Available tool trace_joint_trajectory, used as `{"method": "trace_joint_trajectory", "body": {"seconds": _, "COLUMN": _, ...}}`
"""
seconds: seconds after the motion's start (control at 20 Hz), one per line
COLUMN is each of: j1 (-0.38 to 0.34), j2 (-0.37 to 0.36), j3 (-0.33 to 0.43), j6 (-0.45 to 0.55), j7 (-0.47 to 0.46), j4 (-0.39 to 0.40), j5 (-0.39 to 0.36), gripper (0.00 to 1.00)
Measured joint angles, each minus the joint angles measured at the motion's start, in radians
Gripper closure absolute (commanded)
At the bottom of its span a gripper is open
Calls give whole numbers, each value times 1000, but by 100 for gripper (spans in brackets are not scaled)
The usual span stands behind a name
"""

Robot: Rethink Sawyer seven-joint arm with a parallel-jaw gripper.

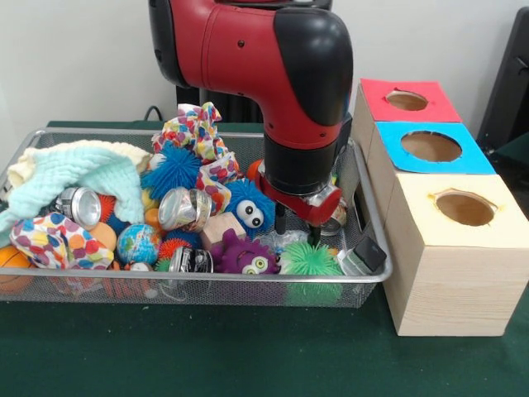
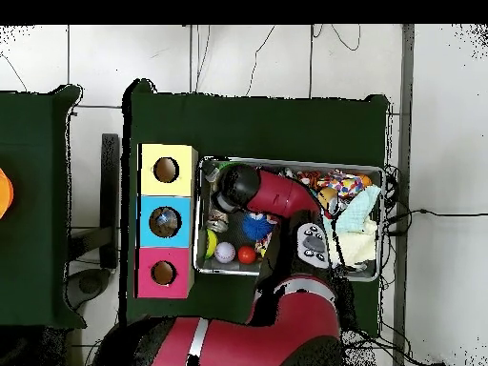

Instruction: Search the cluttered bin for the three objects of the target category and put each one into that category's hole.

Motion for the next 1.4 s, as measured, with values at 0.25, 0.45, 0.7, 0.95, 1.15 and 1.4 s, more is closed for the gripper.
{"method": "trace_joint_trajectory", "body": {"seconds": 0.25, "j1": -1, "j2": 4, "j3": 0, "j6": 19, "j7": 0, "j4": -11, "j5": 0, "gripper": 100}}
{"method": "trace_joint_trajectory", "body": {"seconds": 0.45, "j1": -1, "j2": 6, "j3": 0, "j6": 25, "j7": 0, "j4": -16, "j5": 0, "gripper": 100}}
{"method": "trace_joint_trajectory", "body": {"seconds": 0.7, "j1": -1, "j2": 7, "j3": 0, "j6": 26, "j7": 0, "j4": -17, "j5": 0, "gripper": 100}}
{"method": "trace_joint_trajectory", "body": {"seconds": 0.95, "j1": -1, "j2": 7, "j3": 0, "j6": 26, "j7": 0, "j4": -18, "j5": 0, "gripper": 0}}
{"method": "trace_joint_trajectory", "body": {"seconds": 1.15, "j1": -1, "j2": 8, "j3": 0, "j6": 28, "j7": 0, "j4": -19, "j5": 0, "gripper": 0}}
{"method": "trace_joint_trajectory", "body": {"seconds": 1.4, "j1": -1, "j2": 8, "j3": 0, "j6": 29, "j7": 0, "j4": -20, "j5": 0, "gripper": 0}}
